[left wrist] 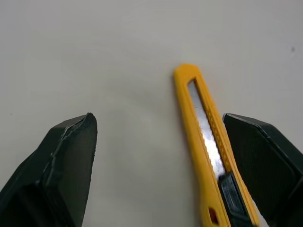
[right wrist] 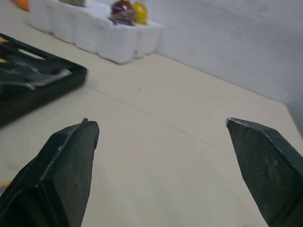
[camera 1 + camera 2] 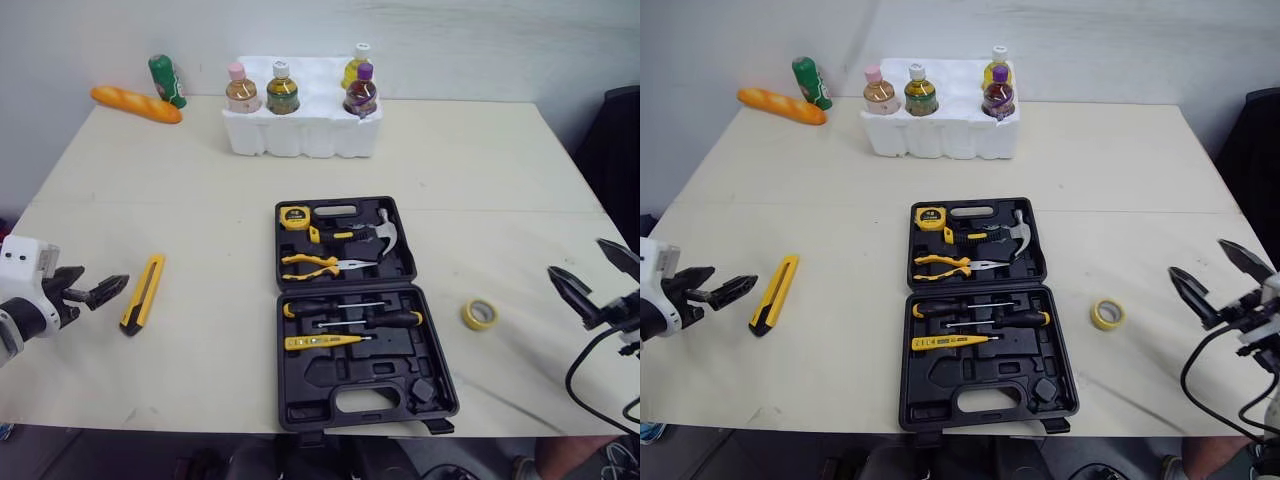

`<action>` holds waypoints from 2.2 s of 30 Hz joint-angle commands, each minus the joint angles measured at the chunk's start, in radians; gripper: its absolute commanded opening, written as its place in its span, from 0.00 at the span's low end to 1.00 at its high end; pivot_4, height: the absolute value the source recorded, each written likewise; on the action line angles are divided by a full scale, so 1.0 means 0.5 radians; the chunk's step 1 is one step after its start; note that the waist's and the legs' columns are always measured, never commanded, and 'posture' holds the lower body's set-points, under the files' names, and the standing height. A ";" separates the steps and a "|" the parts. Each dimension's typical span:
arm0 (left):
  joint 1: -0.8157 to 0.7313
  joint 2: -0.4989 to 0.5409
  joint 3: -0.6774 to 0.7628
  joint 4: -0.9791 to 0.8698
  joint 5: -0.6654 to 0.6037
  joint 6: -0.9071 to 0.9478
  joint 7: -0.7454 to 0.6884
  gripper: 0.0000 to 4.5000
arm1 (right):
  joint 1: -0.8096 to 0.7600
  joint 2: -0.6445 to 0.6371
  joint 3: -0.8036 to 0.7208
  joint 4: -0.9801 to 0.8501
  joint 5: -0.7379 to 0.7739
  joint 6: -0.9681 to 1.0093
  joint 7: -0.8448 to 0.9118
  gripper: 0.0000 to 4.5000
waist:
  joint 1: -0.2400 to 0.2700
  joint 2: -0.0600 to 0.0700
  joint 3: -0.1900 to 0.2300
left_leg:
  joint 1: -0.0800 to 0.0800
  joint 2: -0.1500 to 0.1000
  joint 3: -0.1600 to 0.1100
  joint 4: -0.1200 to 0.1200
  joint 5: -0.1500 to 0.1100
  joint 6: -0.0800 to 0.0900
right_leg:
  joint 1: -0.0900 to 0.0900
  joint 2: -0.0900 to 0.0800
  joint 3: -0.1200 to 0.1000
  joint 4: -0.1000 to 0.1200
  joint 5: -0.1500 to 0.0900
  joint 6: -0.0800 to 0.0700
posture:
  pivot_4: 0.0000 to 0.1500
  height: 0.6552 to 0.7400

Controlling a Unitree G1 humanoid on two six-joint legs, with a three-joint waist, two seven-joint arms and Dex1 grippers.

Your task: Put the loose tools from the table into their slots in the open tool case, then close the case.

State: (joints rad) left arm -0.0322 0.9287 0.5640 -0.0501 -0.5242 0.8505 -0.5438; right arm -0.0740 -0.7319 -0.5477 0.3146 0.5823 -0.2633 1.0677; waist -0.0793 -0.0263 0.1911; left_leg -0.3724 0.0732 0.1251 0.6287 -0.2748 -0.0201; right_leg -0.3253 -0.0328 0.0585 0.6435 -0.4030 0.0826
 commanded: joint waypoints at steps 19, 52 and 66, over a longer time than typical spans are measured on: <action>-0.415 -0.121 -0.385 -0.263 0.074 0.859 0.353 0.99 | 0.047 0.074 0.357 -1.147 0.267 0.571 0.075 1.00 | 0.055 -0.001 0.000 | -0.005 -0.001 -0.002 0.003 -0.001 -0.002 | -0.003 0.000 -0.001 0.000 -0.001 -0.001 | 1.00 1.00; -0.567 -0.425 -0.339 -0.708 -0.082 0.074 -0.079 0.28 | 0.025 -0.124 0.292 -0.905 0.122 0.496 0.417 1.00 | 0.126 -0.010 0.007 | -0.005 -0.013 -0.010 0.005 0.007 0.007 | 0.002 -0.012 -0.011 0.002 0.001 0.000 | 1.00 1.00; -1.028 -0.482 -1.322 -0.920 -0.361 -0.045 -0.882 0.28 | 0.553 -0.259 -0.033 -0.952 0.089 0.433 0.600 1.00 | 0.102 0.001 0.001 | -0.025 -0.001 -0.005 0.009 0.000 0.007 | -0.005 0.010 0.000 -0.028 0.003 0.008 | 1.00 1.00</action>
State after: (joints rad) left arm -0.5378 0.6873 -0.0698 -0.4711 -0.6939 0.8472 -0.9574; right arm 0.1848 -0.8579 -0.5181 -0.1217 0.6172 -0.0376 1.3614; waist -0.0281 -0.0259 0.1914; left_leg -0.3849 0.0731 0.1221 0.6334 -0.2745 -0.0168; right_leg -0.3279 -0.0273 0.0589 0.6299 -0.4015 0.0866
